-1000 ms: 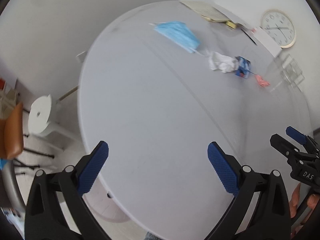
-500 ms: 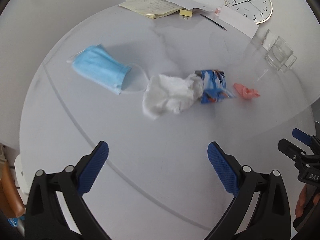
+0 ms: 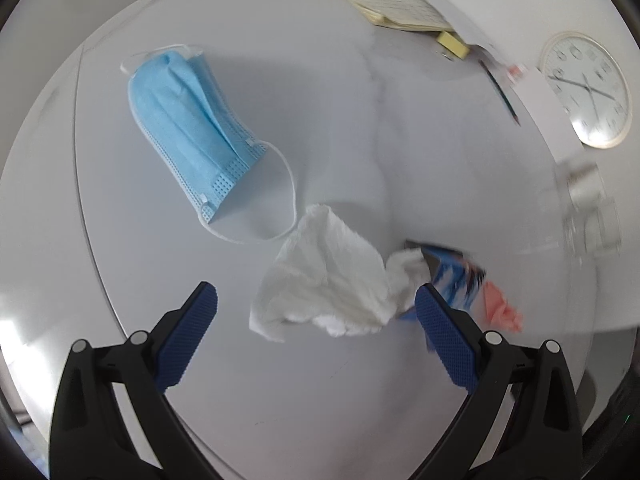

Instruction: Collect trash

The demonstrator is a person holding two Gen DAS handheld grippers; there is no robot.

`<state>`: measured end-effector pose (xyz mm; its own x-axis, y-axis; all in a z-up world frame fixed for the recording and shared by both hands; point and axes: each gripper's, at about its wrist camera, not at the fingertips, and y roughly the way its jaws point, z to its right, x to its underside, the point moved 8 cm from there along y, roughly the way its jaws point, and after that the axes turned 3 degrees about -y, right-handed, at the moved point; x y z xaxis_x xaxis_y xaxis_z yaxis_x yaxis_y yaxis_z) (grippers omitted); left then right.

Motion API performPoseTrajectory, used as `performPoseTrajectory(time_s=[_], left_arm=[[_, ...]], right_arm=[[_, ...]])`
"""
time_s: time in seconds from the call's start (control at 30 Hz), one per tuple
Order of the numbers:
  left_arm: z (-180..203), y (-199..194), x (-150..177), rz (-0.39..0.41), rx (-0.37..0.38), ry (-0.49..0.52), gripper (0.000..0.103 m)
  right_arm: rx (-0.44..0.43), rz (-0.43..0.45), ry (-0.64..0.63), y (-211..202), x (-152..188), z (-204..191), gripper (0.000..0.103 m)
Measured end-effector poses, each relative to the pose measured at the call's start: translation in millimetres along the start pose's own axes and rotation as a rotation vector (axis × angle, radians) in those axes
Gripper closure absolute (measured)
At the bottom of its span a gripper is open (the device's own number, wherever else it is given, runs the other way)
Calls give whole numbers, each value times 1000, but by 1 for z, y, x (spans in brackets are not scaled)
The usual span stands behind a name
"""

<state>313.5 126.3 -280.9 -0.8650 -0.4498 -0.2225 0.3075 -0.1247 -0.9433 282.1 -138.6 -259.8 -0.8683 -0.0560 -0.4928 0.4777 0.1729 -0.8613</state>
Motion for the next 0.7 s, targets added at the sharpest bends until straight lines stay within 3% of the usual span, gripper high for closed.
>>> performPoseTrajectory(time_s=[0.27,0.43,0.63,0.7], left_arm=[[8,26,-7,-61,-75,-155,10],[11,33,2,-125,-88,-238,27],[3,25,9,-105,-110,-264,48],[-2,22,11,-106,-91,-283,60]], right_arm=[[-10,4,-9,1,-5,-7,3],[-14,8,1,0,-7,-6,3],[-17,19,0,-5,-11,-7,3],[-20,26,-6,-7,-13,-10,3]])
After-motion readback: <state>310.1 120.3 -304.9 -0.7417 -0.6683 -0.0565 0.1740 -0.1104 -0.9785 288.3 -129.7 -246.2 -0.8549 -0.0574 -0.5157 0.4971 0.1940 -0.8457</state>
